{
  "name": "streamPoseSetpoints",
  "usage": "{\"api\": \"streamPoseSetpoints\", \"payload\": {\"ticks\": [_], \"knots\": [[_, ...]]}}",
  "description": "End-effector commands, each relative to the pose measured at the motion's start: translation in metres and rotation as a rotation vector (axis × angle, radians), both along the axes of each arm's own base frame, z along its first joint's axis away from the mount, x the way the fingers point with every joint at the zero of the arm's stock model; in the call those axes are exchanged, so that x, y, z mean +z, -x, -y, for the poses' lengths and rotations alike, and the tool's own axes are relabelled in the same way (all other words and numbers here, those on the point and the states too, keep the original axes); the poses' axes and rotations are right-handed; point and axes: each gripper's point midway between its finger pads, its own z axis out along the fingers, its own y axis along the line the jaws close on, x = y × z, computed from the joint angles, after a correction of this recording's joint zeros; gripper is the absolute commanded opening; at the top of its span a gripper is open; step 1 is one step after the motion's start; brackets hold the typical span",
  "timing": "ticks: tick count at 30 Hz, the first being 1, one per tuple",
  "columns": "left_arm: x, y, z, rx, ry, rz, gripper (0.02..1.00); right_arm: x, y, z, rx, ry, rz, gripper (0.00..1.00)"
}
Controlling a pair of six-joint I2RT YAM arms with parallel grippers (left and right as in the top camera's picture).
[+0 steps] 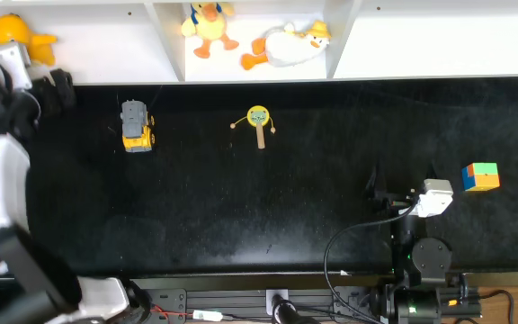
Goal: Store Toys
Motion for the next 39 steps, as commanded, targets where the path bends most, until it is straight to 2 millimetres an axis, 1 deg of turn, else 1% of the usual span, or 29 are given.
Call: {"api": "streamPoseSetpoints", "payload": {"ticks": [1, 4, 7, 9, 13, 15, 18, 21, 24, 30, 35, 37, 39], "knots": [[0.0, 0.038, 0.019, 0.003, -0.014, -0.002, 0.996, -0.003, 0.0, -0.001, 0.003, 0.002, 0.0, 0.996], [-0.005, 0.06, 0.033, -0.003, -0.01, -0.023, 0.996, -0.003, 0.0, 0.0, 0.003, 0.002, 0.0, 0.996], [-0.017, 0.082, 0.056, -0.037, 0.009, -0.064, 0.998, -0.003, 0.0, 0.0, 0.003, 0.002, 0.0, 0.996], [-0.024, 0.09, 0.073, -0.07, 0.023, -0.087, 0.998, -0.003, 0.0, -0.001, 0.003, 0.002, 0.0, 0.996], [-0.026, 0.098, 0.118, -0.186, -0.004, -0.094, 0.998, -0.003, 0.0, -0.001, 0.003, 0.002, 0.0, 0.996], [-0.029, 0.102, 0.132, -0.216, -0.032, -0.106, 0.998, -0.003, 0.0, 0.0, 0.003, 0.002, 0.0, 0.998], [-0.04, 0.107, 0.148, -0.25, -0.026, -0.118, 0.998, -0.003, 0.0, 0.0, 0.003, 0.002, 0.0, 0.993], [-0.054, 0.108, 0.156, -0.264, -0.016, -0.131, 0.998, -0.003, 0.0, 0.0, 0.003, 0.002, 0.0, 0.993], [-0.066, 0.105, 0.156, -0.269, -0.015, -0.14, 0.998, -0.003, 0.0, -0.001, 0.003, 0.002, 0.0, 0.996], [-0.077, 0.087, 0.157, -0.281, -0.017, -0.123, 0.998, -0.003, 0.0, 0.0, 0.003, 0.002, 0.0, 0.996], [-0.087, 0.071, 0.163, -0.303, -0.023, -0.105, 0.993, -0.003, 0.0, -0.001, 0.003, 0.002, 0.0, 0.993], [-0.09, 0.064, 0.166, -0.313, -0.027, -0.092, 0.941, -0.003, 0.0, -0.001, 0.003, 0.002, 0.0, 0.996], [-0.094, 0.059, 0.167, -0.316, -0.029, -0.082, 0.855, -0.003, 0.0, -0.001, 0.003, 0.002, 0.0, 0.996]]}}
